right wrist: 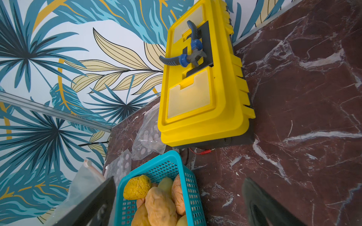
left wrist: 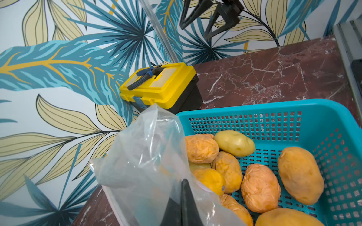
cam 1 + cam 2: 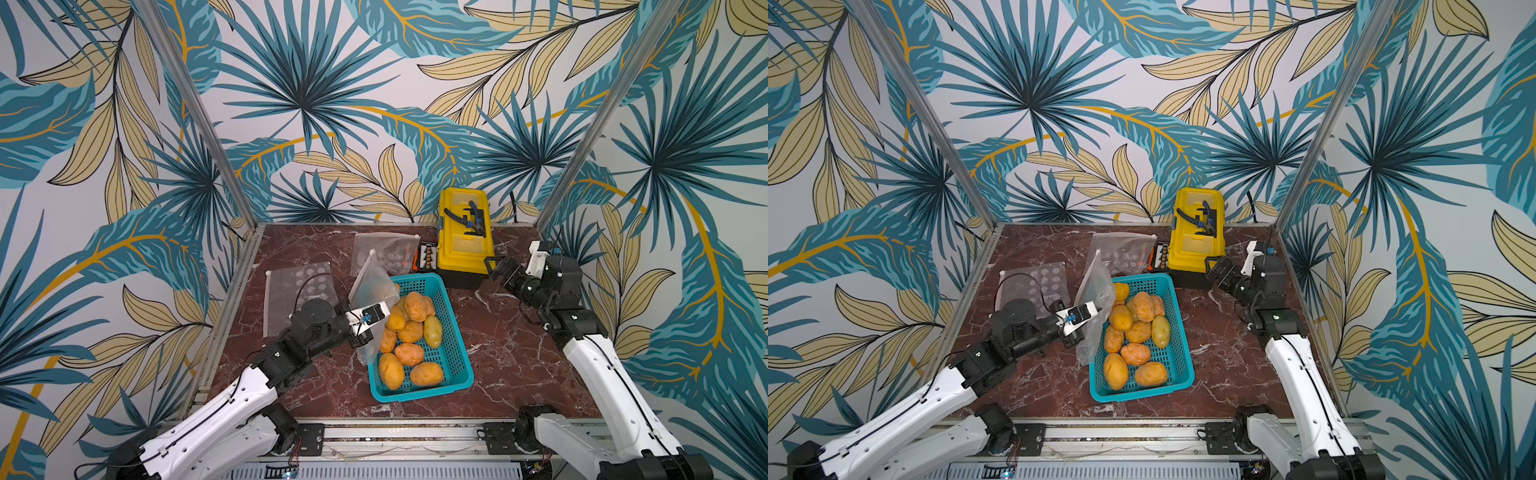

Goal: Put the potatoes into a zipper bag and zip it
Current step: Pick up the zipper food storage bag at the center of the board.

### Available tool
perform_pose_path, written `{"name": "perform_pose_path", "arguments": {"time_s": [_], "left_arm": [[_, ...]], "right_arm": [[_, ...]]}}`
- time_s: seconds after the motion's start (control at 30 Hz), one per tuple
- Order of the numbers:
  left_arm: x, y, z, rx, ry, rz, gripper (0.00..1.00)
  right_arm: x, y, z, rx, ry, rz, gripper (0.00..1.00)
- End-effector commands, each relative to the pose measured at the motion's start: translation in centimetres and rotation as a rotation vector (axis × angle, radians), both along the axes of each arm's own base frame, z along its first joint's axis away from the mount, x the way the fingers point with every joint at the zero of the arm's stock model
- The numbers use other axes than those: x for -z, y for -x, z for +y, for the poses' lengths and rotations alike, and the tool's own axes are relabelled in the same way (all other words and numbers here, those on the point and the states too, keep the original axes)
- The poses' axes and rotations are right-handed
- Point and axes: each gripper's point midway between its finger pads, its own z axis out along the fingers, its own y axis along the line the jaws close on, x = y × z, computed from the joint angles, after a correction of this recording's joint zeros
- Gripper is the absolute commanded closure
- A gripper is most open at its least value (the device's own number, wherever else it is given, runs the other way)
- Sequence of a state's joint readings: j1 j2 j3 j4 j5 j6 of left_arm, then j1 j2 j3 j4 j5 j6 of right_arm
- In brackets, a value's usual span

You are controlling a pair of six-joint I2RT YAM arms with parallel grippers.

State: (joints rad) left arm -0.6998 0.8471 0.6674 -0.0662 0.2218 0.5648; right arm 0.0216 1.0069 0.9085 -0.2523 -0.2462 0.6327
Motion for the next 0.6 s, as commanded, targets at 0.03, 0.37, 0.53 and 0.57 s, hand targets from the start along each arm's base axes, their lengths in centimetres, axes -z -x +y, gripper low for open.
{"name": "perform_pose_path", "arguments": {"time_s": [0.03, 0.37, 0.53, 0.57], "left_arm": [[-0.3, -0.5, -0.8, 0.043, -0.048, -0.135, 1.00], [2.8, 0.5, -1.7, 0.144, -0.123, -0.168, 1.00], [4.0, 2.0, -1.9, 0.219, -0.131, -0.164, 1.00], [4.2, 2.3, -2.0, 0.231, -0.127, -0.161, 1.00]], "right_arm": [[-1.5, 0.7, 1.6, -0.072, -0.059, -0.030, 0.00], [-1.6, 1.0, 9.1, -0.283, -0.073, -0.037, 0.01], [-0.6, -0.9, 13.9, -0.393, -0.070, 0.019, 0.00], [-0.4, -1.3, 14.7, -0.413, -0.076, 0.028, 0.01]]}}
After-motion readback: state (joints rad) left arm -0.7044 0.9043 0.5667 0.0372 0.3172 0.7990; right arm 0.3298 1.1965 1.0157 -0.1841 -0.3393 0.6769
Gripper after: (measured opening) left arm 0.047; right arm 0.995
